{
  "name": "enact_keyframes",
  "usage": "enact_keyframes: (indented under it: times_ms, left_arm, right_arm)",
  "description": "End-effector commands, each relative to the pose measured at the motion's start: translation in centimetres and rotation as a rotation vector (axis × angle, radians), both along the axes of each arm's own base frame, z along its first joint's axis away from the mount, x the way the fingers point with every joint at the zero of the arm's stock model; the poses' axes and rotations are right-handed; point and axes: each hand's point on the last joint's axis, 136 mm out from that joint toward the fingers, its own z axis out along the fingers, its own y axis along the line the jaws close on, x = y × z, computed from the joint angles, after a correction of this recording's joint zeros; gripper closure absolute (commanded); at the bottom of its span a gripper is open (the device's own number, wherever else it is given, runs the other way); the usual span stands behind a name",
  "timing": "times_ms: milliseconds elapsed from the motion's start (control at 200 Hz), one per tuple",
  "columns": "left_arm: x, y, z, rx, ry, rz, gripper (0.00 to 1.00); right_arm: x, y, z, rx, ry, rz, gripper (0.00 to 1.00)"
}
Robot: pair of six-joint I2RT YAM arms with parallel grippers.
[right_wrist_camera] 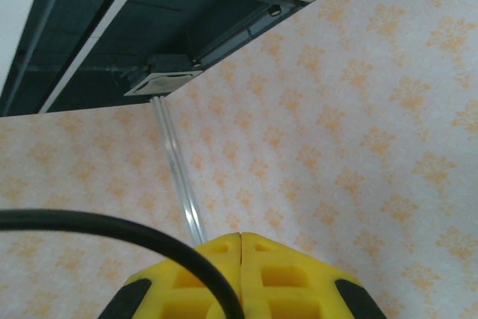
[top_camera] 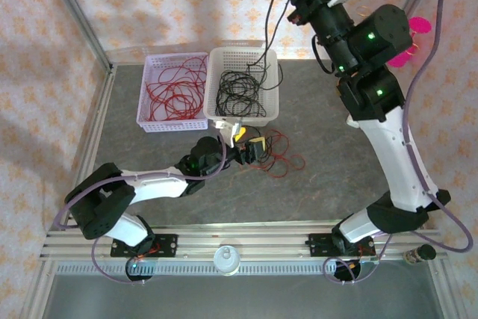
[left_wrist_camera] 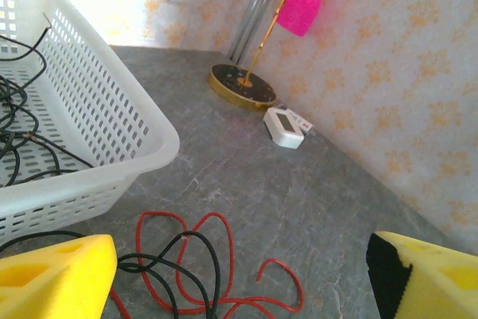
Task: Untangle the cables
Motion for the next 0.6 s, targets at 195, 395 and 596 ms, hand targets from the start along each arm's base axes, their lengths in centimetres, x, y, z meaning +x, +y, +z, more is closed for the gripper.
enact_keyframes:
  times_ms: [195,395,596]
  left_arm:
    - [-3.3,3.5,-1.3,-0.039,0.044,0.046,0.15]
    - [-4.7,5.6,-1.1,-0.003,0.058,0.078,0.15]
    - [-5.4,7.3,-0.2,0.019,0.054,0.116,0.15]
  right_arm:
    - [11.7,2.4,-6.9,-0.068,0.172,-0.059,1.00]
    - [18.8,4.5,-14.3,-0.121,0.322,-0.090,1.00]
    - [24.2,6.1,-22.3,-0.171,0.453,-0.146,1.00]
